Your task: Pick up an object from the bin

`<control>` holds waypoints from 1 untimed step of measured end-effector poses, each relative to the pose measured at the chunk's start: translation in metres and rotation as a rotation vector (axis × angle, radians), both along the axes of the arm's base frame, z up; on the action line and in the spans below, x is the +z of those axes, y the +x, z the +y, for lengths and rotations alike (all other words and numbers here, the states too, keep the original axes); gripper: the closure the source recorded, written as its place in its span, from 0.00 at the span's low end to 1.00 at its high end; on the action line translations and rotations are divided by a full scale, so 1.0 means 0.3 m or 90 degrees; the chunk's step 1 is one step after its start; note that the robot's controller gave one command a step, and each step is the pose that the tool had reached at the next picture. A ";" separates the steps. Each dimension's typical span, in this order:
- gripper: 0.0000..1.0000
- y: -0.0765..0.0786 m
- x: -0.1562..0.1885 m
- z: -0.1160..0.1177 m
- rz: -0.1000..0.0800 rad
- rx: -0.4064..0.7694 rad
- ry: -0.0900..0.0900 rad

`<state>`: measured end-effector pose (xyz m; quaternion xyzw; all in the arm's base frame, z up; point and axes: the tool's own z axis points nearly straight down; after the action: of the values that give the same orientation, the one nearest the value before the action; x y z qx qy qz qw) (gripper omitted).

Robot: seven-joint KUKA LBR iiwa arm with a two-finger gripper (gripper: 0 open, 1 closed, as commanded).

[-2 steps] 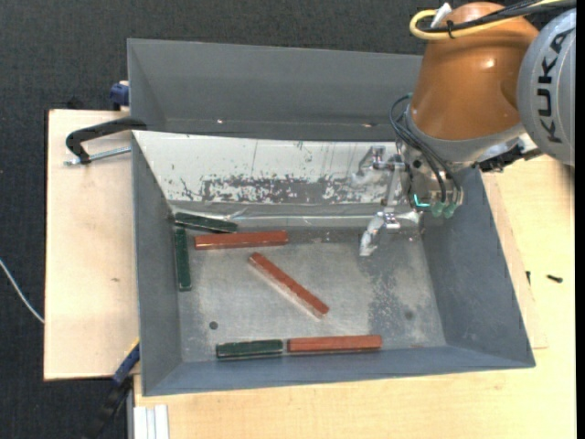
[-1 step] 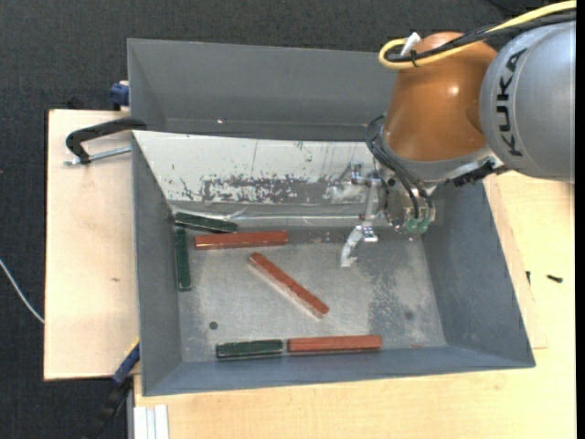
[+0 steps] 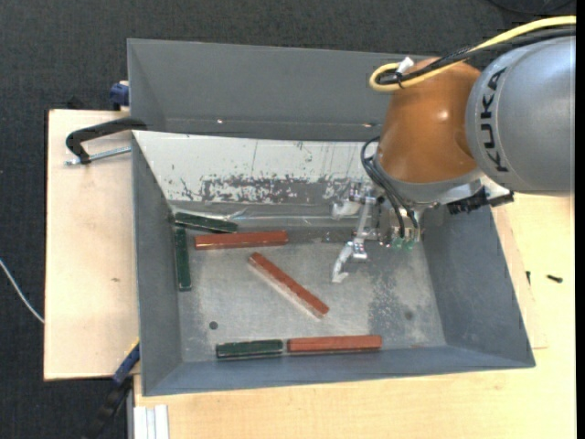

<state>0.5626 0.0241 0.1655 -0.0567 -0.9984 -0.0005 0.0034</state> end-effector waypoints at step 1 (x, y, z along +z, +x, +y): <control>0.00 0.042 -0.125 0.033 -0.010 -0.013 0.000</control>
Offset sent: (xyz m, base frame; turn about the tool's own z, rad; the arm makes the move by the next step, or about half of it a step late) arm 0.0052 0.0194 -0.0955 0.2131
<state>0.5752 0.0340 0.1280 -0.0666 -0.9978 -0.0011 -0.0046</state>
